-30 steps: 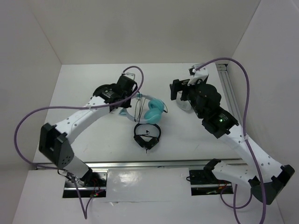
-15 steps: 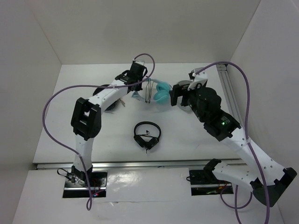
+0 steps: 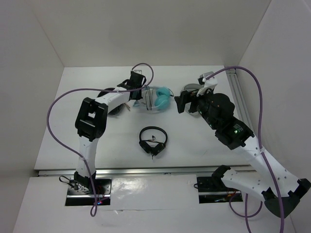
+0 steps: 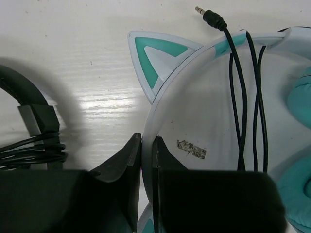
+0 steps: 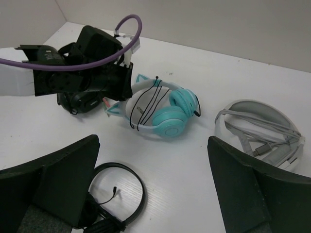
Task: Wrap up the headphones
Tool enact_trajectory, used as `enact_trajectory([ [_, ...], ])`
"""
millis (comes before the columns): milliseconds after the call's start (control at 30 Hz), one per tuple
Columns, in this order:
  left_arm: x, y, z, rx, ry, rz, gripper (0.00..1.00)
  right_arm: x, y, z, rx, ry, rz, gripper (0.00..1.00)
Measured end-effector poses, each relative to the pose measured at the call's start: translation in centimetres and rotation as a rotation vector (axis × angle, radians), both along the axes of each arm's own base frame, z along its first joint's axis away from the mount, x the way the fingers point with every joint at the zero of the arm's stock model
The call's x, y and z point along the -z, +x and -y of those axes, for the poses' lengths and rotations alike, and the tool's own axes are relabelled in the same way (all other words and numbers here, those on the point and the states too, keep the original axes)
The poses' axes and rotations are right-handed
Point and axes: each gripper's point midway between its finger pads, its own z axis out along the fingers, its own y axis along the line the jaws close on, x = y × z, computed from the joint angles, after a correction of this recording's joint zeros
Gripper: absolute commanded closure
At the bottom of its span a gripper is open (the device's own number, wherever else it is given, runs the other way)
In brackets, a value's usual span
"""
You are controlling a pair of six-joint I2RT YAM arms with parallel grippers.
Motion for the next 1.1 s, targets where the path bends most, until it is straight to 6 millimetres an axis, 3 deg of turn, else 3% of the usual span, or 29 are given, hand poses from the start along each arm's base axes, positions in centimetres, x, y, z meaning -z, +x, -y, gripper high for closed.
enact_trajectory([
  [100, 1.5, -0.6, -0.1, -0.018, -0.032, -0.023, 0.86, 0.0, -0.1, -0.2, -0.012, 0.003, -0.002, 0.01],
  [133, 1.6, -0.6, 0.0, -0.019, -0.040, -0.023, 0.77, 0.0, -0.2, -0.3, -0.019, 0.005, -0.003, 0.01],
  [367, 1.9, -0.9, 0.4, -0.035, -0.083, -0.030, 0.55, 0.1, -0.4, -0.8, -0.046, 0.015, -0.010, 0.01],
  [633, 1.2, -2.0, 0.1, -0.045, -0.092, -0.038, 0.50, 0.1, -0.6, -1.2, -0.065, 0.017, -0.011, 0.01],
  [667, 0.7, -2.1, 0.0, -0.047, -0.095, -0.036, 0.40, 0.1, -0.7, -1.2, -0.067, 0.017, -0.012, 0.01],
  [767, -2.1, -2.2, -0.1, -0.059, -0.121, 0.004, 0.35, 0.2, -0.5, -1.1, -0.057, 0.020, -0.019, 0.01],
  [933, -11.3, -3.6, -0.4, -0.060, -0.159, 0.136, 0.14, 0.4, 0.0, -0.9, -0.018, 0.005, -0.071, 0.01],
  [1000, -15.6, -5.1, -0.5, -0.062, -0.165, 0.191, 0.12, 0.2, -0.2, -0.5, 0.002, 0.005, -0.083, 0.01],
  [1033, -17.9, -6.2, -0.4, -0.057, -0.172, 0.221, 0.02, -0.1, -0.5, -0.1, 0.014, 0.010, -0.085, 0.01],
  [1100, -22.0, -9.6, -0.4, -0.046, -0.193, 0.268, 0.00, -1.1, -1.4, 0.8, 0.032, 0.028, -0.088, 0.01],
])
